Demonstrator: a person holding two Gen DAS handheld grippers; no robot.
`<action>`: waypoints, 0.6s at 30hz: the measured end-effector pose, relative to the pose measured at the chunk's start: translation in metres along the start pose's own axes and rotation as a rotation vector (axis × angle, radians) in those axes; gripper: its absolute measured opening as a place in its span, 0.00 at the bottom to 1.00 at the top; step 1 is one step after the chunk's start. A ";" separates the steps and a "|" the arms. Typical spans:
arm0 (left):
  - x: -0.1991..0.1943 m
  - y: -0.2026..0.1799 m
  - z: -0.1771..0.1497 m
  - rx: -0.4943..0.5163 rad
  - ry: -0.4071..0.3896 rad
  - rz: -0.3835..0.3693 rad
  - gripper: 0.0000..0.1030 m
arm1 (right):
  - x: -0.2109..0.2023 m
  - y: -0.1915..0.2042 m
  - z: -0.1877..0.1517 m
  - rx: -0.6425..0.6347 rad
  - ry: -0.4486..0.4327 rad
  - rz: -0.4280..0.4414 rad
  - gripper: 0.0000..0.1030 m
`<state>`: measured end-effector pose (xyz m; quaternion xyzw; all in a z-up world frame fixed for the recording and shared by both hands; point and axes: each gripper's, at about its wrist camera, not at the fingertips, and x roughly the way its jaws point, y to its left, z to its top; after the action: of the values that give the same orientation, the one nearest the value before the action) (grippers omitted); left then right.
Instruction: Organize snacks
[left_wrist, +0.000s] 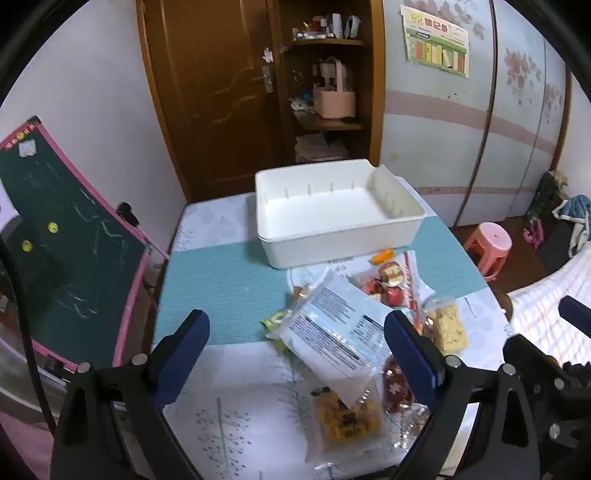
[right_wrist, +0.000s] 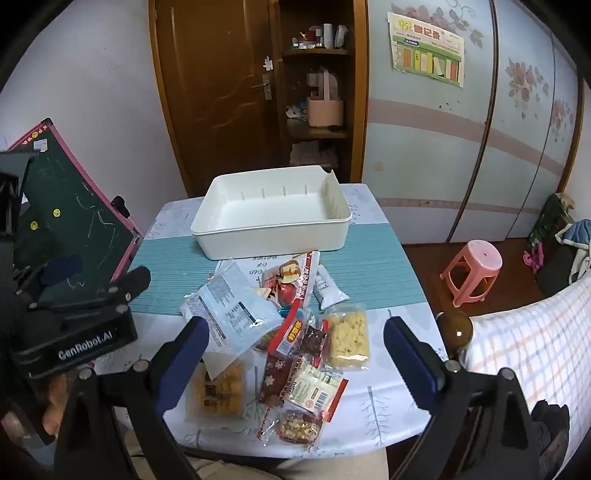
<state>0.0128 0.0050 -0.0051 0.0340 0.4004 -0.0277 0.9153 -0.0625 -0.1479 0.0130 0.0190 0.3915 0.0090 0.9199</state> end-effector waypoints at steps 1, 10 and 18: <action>0.000 0.000 -0.001 -0.003 0.002 -0.005 0.92 | 0.000 0.000 0.000 0.001 0.000 -0.001 0.93; 0.001 -0.002 -0.015 -0.031 0.036 -0.059 0.92 | 0.008 -0.001 -0.004 0.019 0.014 0.000 0.93; -0.003 0.000 -0.015 -0.056 0.008 -0.070 0.92 | 0.013 -0.007 -0.007 0.044 0.033 0.010 0.93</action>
<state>-0.0001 0.0066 -0.0125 -0.0056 0.4054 -0.0482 0.9128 -0.0585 -0.1540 -0.0009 0.0410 0.4065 0.0055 0.9127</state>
